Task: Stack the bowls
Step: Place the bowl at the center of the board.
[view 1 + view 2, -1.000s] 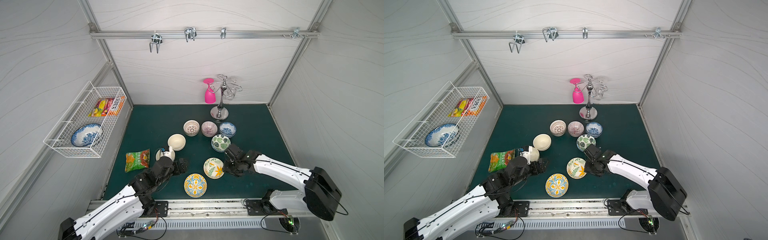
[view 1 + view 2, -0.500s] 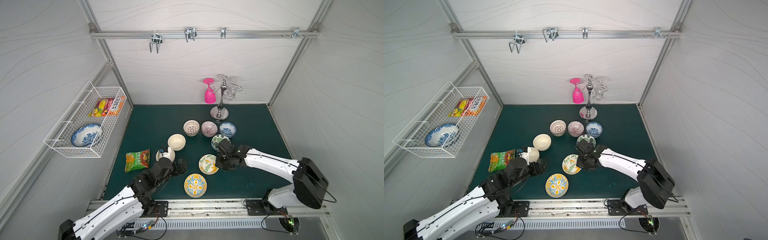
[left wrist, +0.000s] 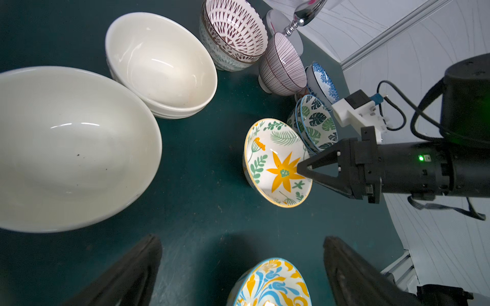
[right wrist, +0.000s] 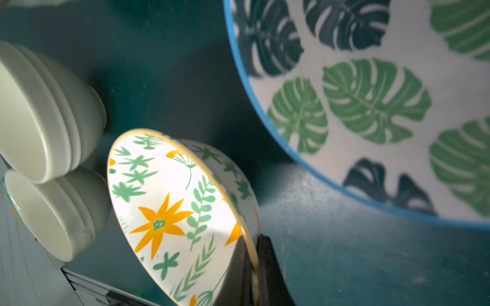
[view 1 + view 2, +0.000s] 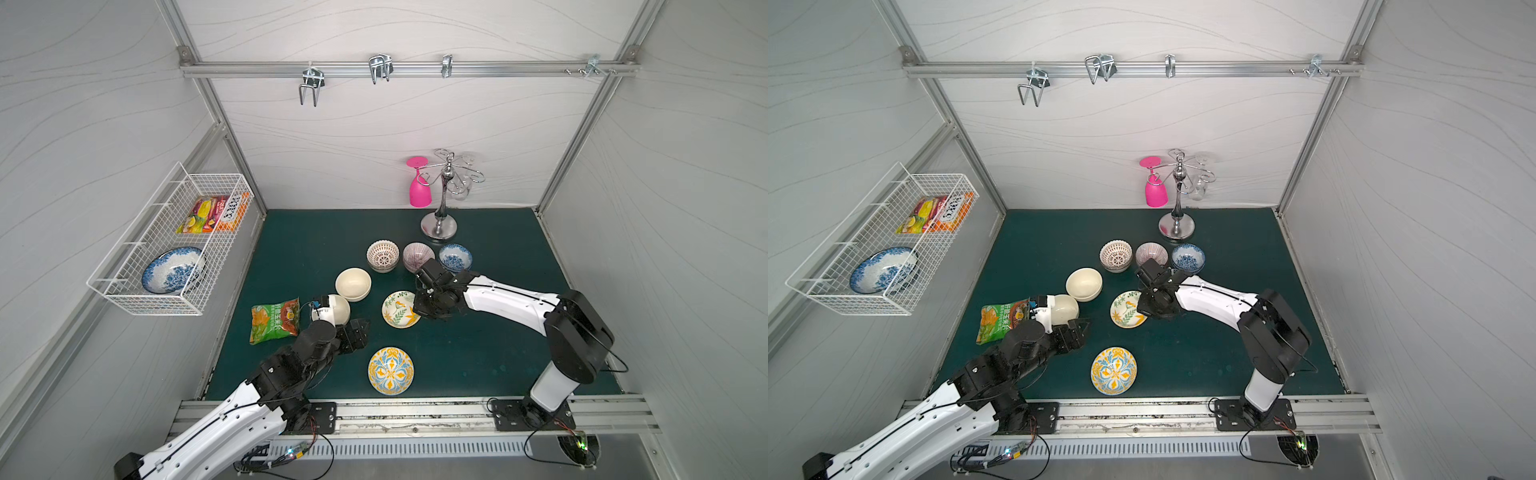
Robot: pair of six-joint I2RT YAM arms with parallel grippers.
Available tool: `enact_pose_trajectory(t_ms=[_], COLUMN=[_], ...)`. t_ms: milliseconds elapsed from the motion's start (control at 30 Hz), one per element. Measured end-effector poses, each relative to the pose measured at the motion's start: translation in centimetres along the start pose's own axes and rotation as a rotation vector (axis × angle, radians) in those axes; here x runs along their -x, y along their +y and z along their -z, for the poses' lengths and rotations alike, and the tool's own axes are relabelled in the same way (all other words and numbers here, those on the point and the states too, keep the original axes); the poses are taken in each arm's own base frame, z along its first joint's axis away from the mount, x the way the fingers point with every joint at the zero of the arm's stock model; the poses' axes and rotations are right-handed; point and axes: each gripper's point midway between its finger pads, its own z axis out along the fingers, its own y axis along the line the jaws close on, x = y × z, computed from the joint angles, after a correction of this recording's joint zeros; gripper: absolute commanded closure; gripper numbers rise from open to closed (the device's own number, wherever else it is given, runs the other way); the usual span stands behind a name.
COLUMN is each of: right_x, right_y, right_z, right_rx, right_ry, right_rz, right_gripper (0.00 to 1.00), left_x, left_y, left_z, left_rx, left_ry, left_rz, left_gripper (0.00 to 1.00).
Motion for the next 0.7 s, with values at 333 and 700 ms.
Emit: enact_pose_trajectory(t_ms=[333,700], right_x=[3.5,4.8], right_y=[1.1,1.2], right_z=[-1.8,-2.1], right_rx=[0.023,0.038], right_ry=[-0.007,-0.005], right_rz=[-0.051,-0.059], right_gripper=[1.0,0.84], left_x=[-0.3,-0.6], left_y=[0.4,0.6], left_z=[-0.4,-0.9], left_rx=[0.024,0.043], left_ry=[0.009,0.025], left_rz=[-0.006,-0.015], left_gripper=[0.0,0.0])
